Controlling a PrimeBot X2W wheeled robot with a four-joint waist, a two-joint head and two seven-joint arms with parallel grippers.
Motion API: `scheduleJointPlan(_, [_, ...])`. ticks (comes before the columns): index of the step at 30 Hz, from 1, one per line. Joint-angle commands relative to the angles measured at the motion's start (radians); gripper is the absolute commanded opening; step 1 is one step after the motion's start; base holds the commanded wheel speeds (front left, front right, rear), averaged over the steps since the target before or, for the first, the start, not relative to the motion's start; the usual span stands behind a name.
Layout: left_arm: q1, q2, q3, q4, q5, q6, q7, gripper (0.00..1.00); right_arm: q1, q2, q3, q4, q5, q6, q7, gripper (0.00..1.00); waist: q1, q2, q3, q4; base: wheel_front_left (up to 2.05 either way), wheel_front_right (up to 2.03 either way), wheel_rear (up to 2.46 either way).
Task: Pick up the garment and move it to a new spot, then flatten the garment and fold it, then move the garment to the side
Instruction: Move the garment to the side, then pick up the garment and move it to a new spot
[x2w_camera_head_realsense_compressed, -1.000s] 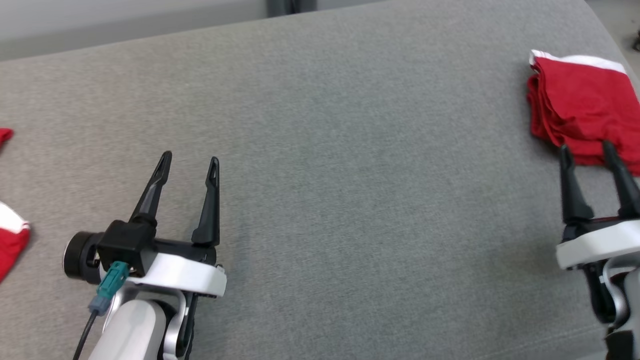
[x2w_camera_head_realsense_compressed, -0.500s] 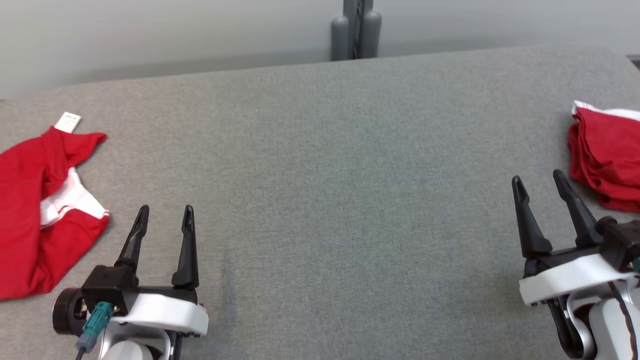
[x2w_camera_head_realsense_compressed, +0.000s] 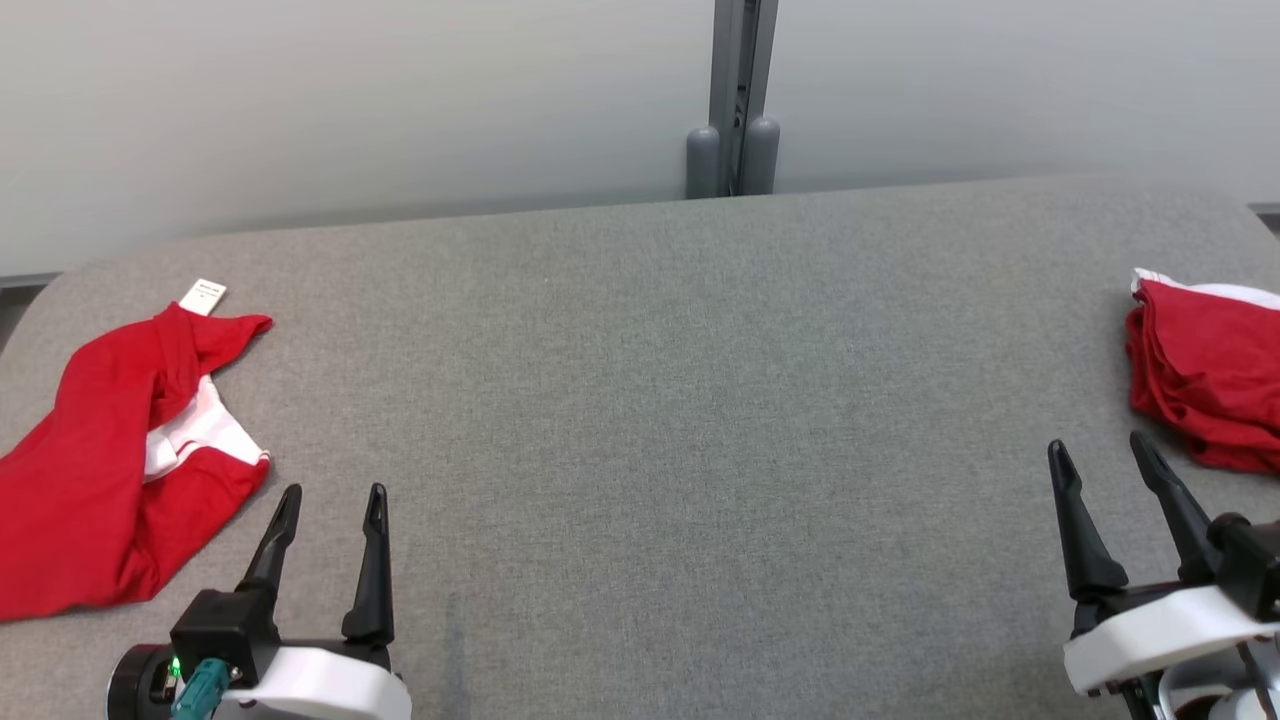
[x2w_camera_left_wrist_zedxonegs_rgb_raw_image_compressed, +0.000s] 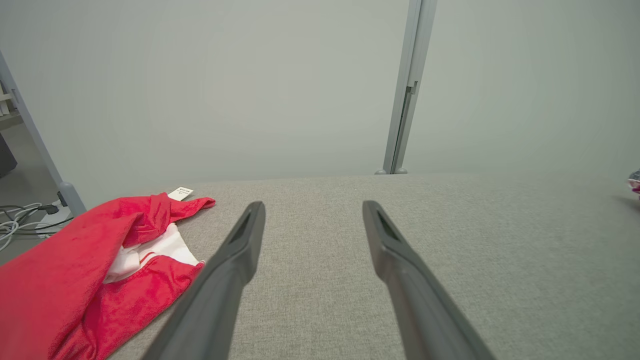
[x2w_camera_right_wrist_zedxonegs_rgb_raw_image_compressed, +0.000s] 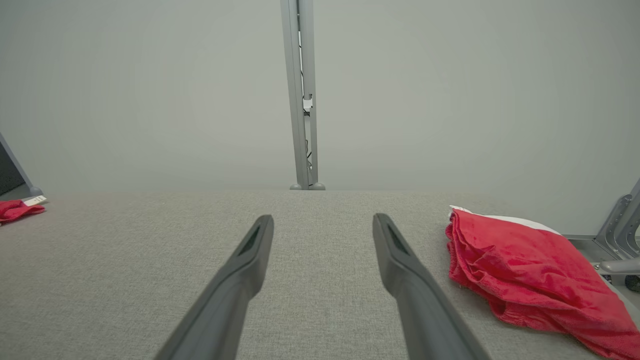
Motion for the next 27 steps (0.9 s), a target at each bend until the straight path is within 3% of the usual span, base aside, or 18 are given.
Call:
scheduleJointPlan(1, [0.007,0.005,0.0,0.0,-0.003,0.001,0.001,1.0,0.011,0.001,-0.005,-0.008,-0.005,0.0,0.005,1.0,0.0,0.0,-0.01,0.001,0.0,0.0,0.0])
scheduleJointPlan(27, [0.055,0.03,-0.013,-0.043,-0.019,0.024,0.03,1.0,0.104,0.03,-0.037,-0.109,-0.013,0.0,0.043,1.0,0.0,0.0,-0.046,-0.007,0.0,0.0,0.0])
